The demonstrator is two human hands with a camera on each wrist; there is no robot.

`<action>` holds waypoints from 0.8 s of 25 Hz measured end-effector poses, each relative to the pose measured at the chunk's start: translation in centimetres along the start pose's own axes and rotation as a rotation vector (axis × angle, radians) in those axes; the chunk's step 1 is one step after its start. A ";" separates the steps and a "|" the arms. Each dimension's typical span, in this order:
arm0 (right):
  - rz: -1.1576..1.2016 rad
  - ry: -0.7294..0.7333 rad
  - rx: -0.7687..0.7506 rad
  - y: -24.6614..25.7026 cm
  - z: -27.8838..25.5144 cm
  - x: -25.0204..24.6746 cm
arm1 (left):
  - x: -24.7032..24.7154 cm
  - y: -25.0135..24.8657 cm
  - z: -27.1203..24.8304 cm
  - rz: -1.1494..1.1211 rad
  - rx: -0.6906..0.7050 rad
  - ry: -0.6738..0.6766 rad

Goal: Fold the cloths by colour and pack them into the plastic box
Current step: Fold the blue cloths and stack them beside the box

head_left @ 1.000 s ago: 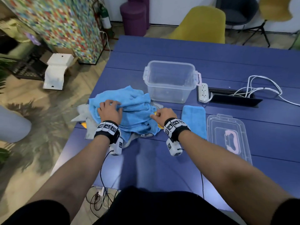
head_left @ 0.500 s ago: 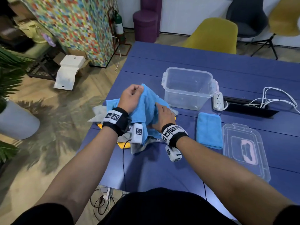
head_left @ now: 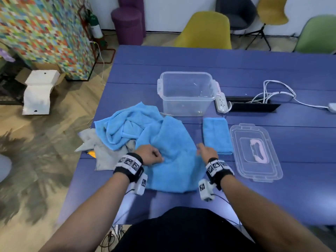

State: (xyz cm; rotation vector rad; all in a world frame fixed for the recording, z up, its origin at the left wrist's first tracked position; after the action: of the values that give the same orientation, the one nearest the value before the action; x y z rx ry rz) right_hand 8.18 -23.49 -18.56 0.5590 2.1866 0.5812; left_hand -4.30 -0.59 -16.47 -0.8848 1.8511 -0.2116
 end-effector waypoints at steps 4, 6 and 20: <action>0.007 0.027 0.157 -8.4 0.0 2.0 | -4.2 0.2 -1.5 -0.070 -0.115 -0.656; 0.149 -0.012 0.213 -10.0 0.0 1.9 | -4.1 0.2 -1.5 0.052 -0.117 -0.717; 0.477 0.097 0.139 -8.0 2.5 1.8 | -1.1 5.7 -1.8 -0.416 -0.310 -0.460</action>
State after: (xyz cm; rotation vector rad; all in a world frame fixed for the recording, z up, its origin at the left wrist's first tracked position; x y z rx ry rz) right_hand 7.49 -28.30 -25.65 1.1659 2.2014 0.7169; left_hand -8.40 3.75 -17.80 -1.4027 1.2770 0.0289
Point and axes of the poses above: each hand's wrist, its own z-axis towards the middle knuckle, its own x-axis out of the palm, y = z × x, the point moved 10 cm from there along z, towards the middle knuckle
